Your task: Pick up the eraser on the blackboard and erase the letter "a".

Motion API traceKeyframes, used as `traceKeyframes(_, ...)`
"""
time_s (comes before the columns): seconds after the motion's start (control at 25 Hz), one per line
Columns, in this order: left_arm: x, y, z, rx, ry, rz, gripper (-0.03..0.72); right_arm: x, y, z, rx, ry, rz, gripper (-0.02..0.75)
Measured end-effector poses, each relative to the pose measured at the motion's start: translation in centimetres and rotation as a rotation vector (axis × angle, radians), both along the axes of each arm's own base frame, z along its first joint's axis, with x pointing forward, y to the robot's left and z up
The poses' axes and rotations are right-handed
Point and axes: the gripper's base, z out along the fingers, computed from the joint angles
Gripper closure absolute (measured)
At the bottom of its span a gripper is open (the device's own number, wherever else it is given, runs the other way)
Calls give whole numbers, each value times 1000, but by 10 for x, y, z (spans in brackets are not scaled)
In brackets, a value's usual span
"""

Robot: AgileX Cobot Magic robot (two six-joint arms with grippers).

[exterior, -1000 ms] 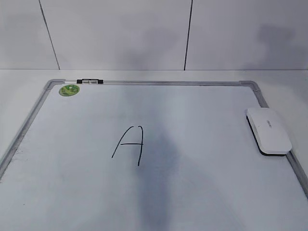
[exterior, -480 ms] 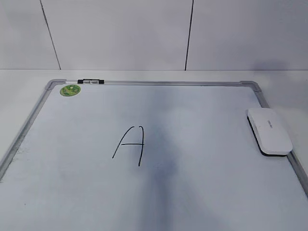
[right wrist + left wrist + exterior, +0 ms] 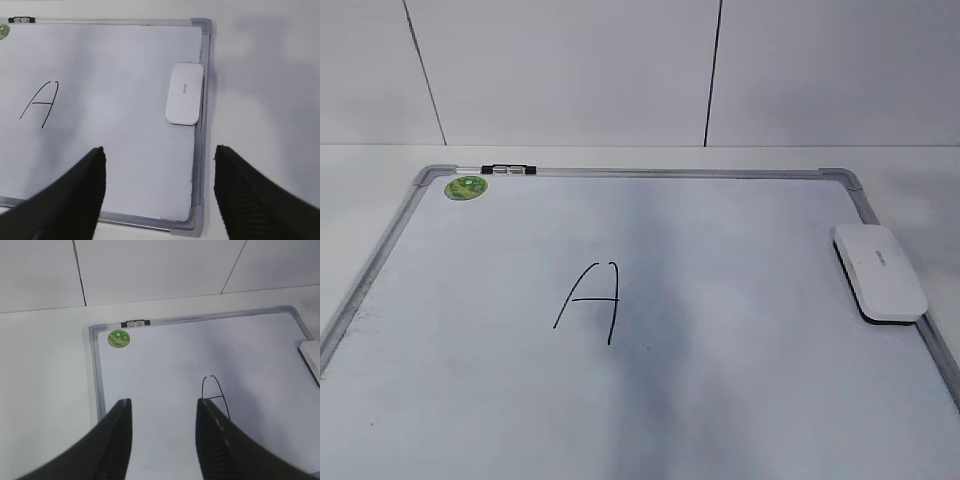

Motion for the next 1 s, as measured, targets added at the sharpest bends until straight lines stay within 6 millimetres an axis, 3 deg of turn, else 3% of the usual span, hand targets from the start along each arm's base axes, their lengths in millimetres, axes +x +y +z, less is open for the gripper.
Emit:
traceKeyframes(0.44, -63, 12, -76, 18, 72, -12, 368, -49, -7, -50, 59, 4, 32, 197)
traceKeyframes(0.76, -95, 14, -135, 19, 112, -53, 368, -59, -9, -82, 61, 39, 38, 197)
traceKeyframes(1.0, -105, 17, -176, 26, 90, -59, 368, -61, -9, -123, 23, 120, 55, 197)
